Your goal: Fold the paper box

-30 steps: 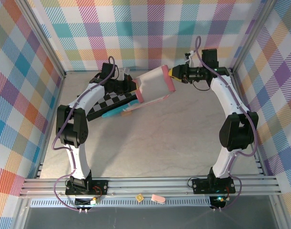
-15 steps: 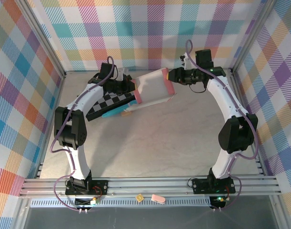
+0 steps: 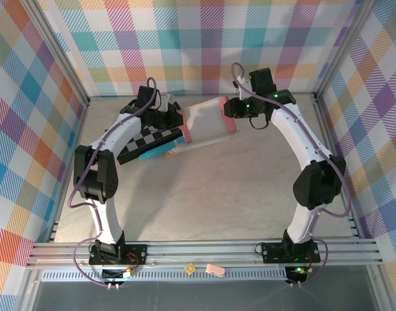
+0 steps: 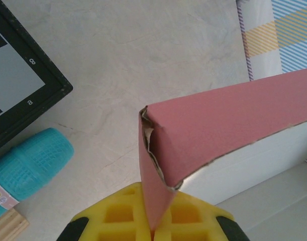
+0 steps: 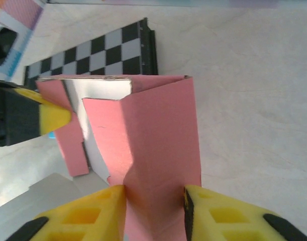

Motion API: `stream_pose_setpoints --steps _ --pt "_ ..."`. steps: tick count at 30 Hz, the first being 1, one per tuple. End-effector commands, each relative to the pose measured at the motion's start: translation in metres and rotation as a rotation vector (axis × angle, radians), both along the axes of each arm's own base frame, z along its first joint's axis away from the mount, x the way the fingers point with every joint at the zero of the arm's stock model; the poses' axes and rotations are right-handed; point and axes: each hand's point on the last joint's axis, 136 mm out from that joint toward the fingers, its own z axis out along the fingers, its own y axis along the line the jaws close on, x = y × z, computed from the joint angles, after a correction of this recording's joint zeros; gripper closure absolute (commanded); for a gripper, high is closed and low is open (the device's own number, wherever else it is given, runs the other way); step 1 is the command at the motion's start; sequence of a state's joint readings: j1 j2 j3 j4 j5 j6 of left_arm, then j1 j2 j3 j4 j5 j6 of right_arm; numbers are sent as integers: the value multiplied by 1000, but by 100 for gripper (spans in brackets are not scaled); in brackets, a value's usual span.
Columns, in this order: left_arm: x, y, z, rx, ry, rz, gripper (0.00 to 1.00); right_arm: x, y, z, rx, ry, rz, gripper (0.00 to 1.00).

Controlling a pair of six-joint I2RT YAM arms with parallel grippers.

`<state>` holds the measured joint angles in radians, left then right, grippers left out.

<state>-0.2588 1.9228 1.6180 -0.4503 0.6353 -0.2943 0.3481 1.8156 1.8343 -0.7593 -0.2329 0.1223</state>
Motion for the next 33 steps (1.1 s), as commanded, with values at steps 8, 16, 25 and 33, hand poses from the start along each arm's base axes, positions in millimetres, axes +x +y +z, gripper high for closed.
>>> stream_pose_setpoints --steps 8,16,25,33 --pt "-19 -30 45 -46 -96 -99 100 -2 3 -43 -366 -19 -80 85" --pt "-22 -34 43 -27 -97 -105 100 0 -8 -43 -556 -95 -157 100" --pt "-22 -40 46 -2 -118 -92 100 -3 -9 -47 -584 -99 -177 100" --pt "-23 -40 44 31 -131 -67 100 -6 -7 -55 -578 -91 -158 88"
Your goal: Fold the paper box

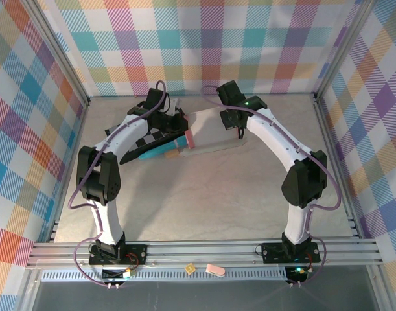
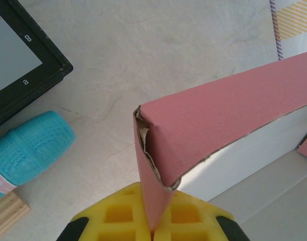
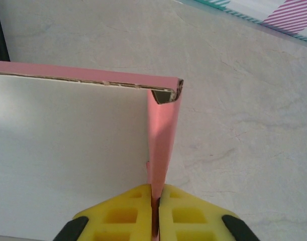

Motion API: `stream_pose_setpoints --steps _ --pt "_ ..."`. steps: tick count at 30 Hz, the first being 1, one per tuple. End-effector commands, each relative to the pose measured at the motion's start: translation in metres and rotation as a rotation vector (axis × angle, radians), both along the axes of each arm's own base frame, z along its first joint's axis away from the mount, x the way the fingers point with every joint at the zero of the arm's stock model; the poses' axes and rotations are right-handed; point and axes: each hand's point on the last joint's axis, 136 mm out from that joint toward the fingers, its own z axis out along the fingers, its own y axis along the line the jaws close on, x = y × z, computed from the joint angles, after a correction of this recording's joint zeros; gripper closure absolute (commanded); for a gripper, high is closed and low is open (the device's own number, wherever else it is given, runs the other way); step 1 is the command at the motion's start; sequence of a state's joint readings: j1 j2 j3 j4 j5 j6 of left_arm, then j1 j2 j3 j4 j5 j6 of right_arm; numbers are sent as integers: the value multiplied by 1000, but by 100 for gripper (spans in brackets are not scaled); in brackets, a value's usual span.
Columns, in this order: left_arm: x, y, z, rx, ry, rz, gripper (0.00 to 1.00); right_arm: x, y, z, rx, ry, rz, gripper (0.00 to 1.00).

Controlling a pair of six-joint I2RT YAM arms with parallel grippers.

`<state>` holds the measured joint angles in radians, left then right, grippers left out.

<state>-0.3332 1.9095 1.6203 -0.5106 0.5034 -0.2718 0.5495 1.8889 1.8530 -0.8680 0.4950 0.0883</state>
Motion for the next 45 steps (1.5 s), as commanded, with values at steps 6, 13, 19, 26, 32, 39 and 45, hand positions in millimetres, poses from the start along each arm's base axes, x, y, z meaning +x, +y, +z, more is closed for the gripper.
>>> stream_pose_setpoints --steps 6,13,19,26,32,39,45 --pt "-10 -25 54 -86 -129 -69 100 -10 20 -28 28 67 61 78" --pt "-9 -25 56 -88 -130 -70 100 -8 13 -35 -5 65 34 89" --pt "-7 -25 60 -88 -135 -61 100 -4 -9 -33 -103 45 -66 100" --pt "-5 -26 60 -77 -130 -41 100 -2 -34 -23 -259 -27 -190 100" --pt "-5 -31 60 -72 -130 -34 100 -2 -30 -17 -259 -55 -197 100" --pt "-4 -33 61 -76 -126 -24 100 -5 -25 -16 -228 -46 -172 100" --pt "-3 -35 62 -89 -129 -18 100 -12 -4 -23 -78 17 -91 100"
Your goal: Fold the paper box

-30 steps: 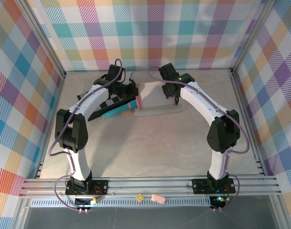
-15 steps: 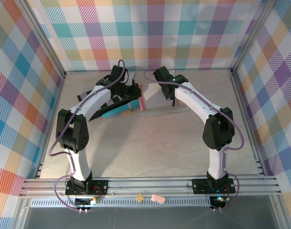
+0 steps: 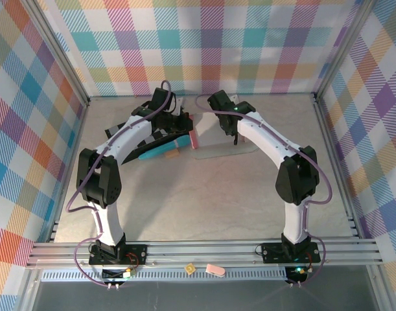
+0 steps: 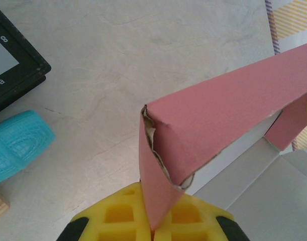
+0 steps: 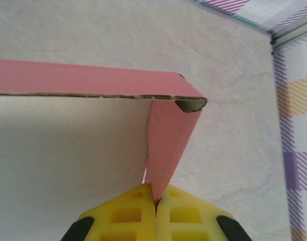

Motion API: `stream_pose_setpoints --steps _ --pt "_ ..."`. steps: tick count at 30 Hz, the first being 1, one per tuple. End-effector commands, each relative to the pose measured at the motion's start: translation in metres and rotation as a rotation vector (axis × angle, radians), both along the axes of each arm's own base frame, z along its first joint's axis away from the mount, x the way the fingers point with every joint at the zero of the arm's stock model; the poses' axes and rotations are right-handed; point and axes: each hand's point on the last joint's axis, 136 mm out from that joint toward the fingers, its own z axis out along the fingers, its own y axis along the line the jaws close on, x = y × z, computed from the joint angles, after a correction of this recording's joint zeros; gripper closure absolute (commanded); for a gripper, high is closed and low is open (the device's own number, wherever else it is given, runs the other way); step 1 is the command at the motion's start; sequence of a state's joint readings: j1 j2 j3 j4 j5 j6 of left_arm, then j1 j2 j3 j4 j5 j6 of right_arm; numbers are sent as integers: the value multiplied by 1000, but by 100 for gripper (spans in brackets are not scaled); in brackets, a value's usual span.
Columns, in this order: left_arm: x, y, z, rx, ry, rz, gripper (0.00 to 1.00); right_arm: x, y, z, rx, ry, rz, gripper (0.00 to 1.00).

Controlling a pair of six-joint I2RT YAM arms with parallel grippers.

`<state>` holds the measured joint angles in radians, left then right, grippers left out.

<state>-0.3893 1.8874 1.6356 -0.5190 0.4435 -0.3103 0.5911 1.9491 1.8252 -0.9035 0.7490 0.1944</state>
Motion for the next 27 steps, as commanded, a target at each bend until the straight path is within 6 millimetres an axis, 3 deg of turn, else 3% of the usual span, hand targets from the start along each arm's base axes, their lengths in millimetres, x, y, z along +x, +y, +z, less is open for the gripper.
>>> stream_pose_setpoints --steps 1,8,15,21,24,27 --pt "5 -18 51 -107 -111 -28 100 -13 18 -1 150 64 63 100" --pt "5 -18 50 -106 -109 -22 100 -13 5 4 291 100 28 90" --pt "6 -18 48 -102 -106 -22 100 -14 -11 9 328 104 -10 71" --pt "7 -18 48 -102 -106 -24 100 -11 -21 7 310 95 -27 69" --pt "7 -18 47 -101 -103 -26 100 -6 -23 13 308 74 -30 75" --pt "7 -18 47 -98 -104 -28 100 -1 -24 19 303 60 -30 71"
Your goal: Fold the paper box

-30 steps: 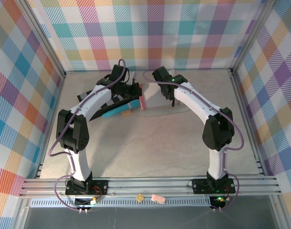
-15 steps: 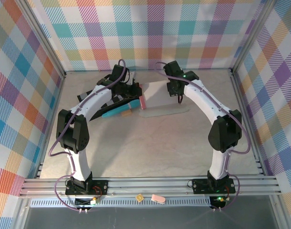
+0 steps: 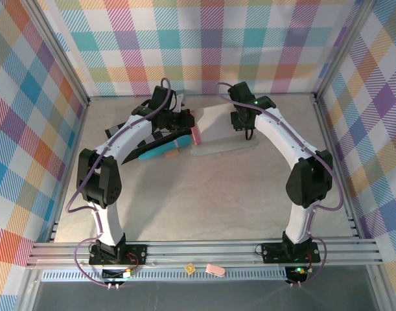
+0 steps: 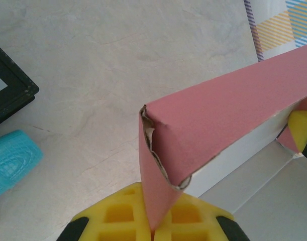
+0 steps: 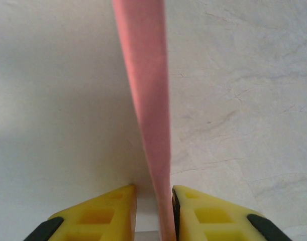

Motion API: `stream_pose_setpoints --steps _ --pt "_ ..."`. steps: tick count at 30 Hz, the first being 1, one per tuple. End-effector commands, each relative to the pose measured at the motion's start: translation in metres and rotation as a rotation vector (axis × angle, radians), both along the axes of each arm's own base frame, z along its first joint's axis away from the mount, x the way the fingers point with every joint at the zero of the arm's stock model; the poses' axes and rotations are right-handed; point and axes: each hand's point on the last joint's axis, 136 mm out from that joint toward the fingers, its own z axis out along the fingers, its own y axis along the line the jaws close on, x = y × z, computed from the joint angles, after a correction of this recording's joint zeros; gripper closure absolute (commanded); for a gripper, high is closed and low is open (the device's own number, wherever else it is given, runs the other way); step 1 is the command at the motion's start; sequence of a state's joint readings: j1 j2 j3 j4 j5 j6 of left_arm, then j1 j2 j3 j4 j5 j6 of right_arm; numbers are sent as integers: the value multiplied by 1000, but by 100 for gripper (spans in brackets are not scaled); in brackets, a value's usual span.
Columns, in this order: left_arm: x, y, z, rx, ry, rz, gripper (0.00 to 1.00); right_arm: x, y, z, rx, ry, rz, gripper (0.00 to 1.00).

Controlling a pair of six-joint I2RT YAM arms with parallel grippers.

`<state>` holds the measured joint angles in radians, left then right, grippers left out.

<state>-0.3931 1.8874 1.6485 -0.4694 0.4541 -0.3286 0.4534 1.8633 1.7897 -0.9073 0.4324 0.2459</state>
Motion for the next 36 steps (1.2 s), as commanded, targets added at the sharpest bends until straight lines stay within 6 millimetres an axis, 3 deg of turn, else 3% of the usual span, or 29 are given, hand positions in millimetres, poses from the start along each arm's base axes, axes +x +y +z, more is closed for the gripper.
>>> stream_pose_setpoints --steps 1,9,15,24,29,36 --pt "0 -11 33 -57 -59 -30 100 4 -4 18 5 -33 -5 68" --pt "-1 -12 32 -53 -58 -40 100 14 -8 31 -25 -65 -32 63" --pt "1 -14 32 -53 -53 -46 100 19 -3 34 -8 -77 -24 73" --pt "3 -14 34 -52 -57 -47 100 21 -10 28 -60 -69 -42 99" --pt "4 -14 34 -52 -56 -41 100 19 -19 32 -146 -90 -76 100" --pt "3 -16 20 -9 -28 13 100 6 -6 31 -162 -89 -74 100"
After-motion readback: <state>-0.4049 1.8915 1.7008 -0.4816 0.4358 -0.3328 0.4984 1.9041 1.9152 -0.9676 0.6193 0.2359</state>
